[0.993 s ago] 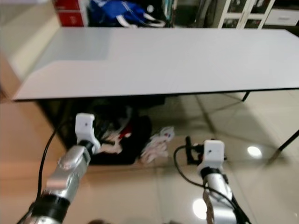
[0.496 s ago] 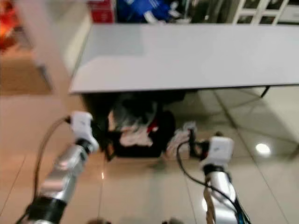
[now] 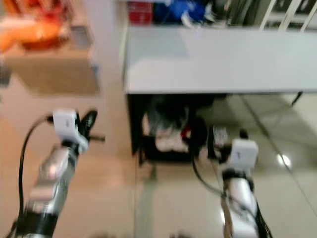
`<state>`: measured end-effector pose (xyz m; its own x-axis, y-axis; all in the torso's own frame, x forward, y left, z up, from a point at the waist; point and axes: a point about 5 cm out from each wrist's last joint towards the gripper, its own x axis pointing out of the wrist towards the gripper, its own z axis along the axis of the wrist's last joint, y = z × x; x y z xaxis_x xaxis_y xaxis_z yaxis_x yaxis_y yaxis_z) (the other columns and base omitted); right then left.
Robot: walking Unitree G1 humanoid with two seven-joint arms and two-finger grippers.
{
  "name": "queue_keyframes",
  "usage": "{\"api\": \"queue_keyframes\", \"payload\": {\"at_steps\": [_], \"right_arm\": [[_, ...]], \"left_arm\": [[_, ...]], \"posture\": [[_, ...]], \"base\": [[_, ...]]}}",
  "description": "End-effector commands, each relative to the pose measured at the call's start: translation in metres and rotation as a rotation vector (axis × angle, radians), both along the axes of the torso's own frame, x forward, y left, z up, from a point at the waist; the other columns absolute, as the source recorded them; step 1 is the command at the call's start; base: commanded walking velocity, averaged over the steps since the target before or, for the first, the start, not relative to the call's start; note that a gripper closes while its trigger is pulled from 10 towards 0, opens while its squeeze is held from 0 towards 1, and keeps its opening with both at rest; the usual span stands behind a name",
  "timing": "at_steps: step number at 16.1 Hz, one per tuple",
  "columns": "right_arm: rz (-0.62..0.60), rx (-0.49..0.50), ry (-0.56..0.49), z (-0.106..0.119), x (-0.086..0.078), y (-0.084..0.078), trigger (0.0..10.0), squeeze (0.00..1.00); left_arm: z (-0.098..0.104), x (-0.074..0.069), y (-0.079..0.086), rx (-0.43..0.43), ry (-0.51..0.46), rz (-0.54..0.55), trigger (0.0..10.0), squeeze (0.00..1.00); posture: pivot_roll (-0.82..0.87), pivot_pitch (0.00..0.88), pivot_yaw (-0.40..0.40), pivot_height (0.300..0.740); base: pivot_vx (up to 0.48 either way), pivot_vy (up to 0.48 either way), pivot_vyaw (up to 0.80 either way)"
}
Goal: Setting the table
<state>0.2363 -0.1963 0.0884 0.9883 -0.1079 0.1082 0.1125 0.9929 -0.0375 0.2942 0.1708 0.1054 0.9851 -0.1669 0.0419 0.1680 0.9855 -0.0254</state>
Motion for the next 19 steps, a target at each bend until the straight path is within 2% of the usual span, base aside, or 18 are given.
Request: {"api": "queue_keyframes", "payload": {"at_steps": [1, 3, 4, 9, 16, 18, 19], "right_arm": [[0.024, -0.005, -0.002, 0.002, 0.004, 0.004, 10.0, 0.0], [0.133, -0.01, 0.007, 0.004, 0.011, 0.02, 10.0, 0.0], [0.139, -0.012, 0.005, 0.005, 0.011, 0.022, 10.0, 0.0], [0.113, -0.019, 0.018, 0.003, 0.014, 0.014, 10.0, 0.0], [0.151, -0.038, 0.047, -0.001, 0.016, 0.014, 10.0, 0.0], [0.143, -0.035, 0.05, -0.002, 0.022, 0.012, 10.0, 0.0], [0.142, -0.034, 0.048, -0.001, 0.024, 0.012, 10.0, 0.0]], "left_arm": [[0.003, 0.001, -0.002, 0.004, -0.01, 0.002, 10.0, 0.0], [-0.001, -0.002, -0.003, 0.011, -0.001, 0.012, 10.0, 0.0], [-0.002, -0.002, -0.003, 0.03, 0.004, 0.016, 10.0, 0.0], [-0.006, 0.001, -0.005, 0.052, 0.03, 0.025, 10.0, 0.0], [-0.014, 0.002, -0.012, 0.023, 0.07, 0.033, 10.0, 0.0], [-0.016, 0.009, -0.012, 0.091, 0.079, 0.058, 10.0, 0.0], [-0.016, 0.011, -0.018, 0.137, 0.082, 0.029, 10.0, 0.0]], "posture": [[0.0, 0.0, -0.033, 0.718], [0.01, 0.0, -0.042, 0.718], [0.01, 0.0, -0.042, 0.718], [0.01, 0.0, -0.049, 0.718], [0.01, 0.0, -0.061, 0.718], [0.01, 0.0, -0.056, 0.718], [0.01, 0.0, -0.053, 0.718]], "base": [[0.0, 0.461, 0.0], [0.0, 0.461, 0.0], [0.0, 0.461, 0.0], [0.0, 0.455, 0.0], [0.0, 0.454, 0.0], [0.0, 0.45, 0.0], [0.0, 0.0, 0.0]]}}
